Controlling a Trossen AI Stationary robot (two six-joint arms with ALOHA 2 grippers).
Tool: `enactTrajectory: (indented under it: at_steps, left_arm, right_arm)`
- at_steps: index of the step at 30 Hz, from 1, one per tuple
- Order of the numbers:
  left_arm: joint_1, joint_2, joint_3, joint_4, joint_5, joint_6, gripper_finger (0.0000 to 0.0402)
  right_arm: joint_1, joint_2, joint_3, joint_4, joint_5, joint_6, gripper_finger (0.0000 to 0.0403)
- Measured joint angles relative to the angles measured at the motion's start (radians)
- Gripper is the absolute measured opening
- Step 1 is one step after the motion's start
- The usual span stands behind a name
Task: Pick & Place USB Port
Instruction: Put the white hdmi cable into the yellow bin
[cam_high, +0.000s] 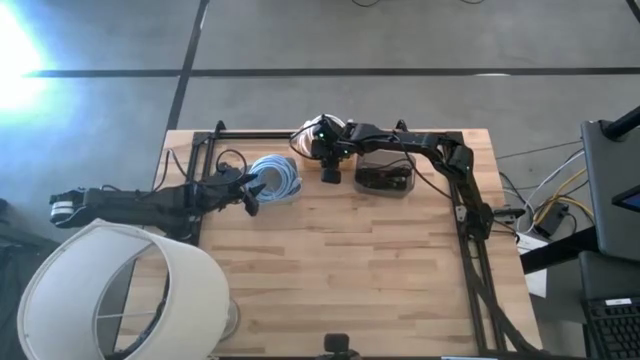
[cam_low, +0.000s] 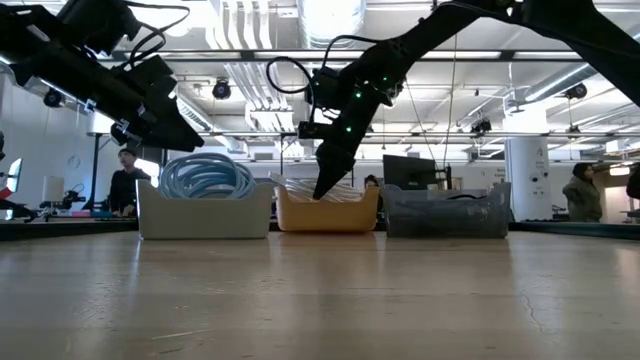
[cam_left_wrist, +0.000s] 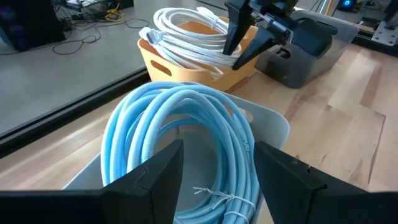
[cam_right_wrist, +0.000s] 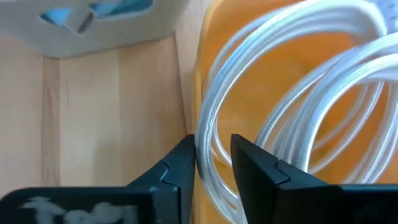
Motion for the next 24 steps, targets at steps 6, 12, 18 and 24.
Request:
enactTrajectory:
  at_steps: [6, 12, 18, 24]
  left_arm:
    - [0.0, 0.0, 0.0, 0.0, 0.0, 0.0, 0.02]
    - [0.0, 0.0, 0.0, 0.0, 0.0, 0.0, 0.02]
    - [0.0, 0.0, 0.0, 0.0, 0.0, 0.0, 0.02]
    - [0.0, 0.0, 0.0, 0.0, 0.001, 0.0, 0.02]
  right_arm:
    - [0.002, 0.0, 0.002, 0.006, -0.03, -0.005, 0.0108]
    - [-0.002, 0.0, -0.001, 0.011, -0.026, -0.002, 0.0069]
    - [-0.012, 0.0, 0.001, 0.005, -0.031, 0.0, 0.0016]
    - [-0.014, 0.0, 0.028, -0.004, -0.081, 0.012, 0.0015]
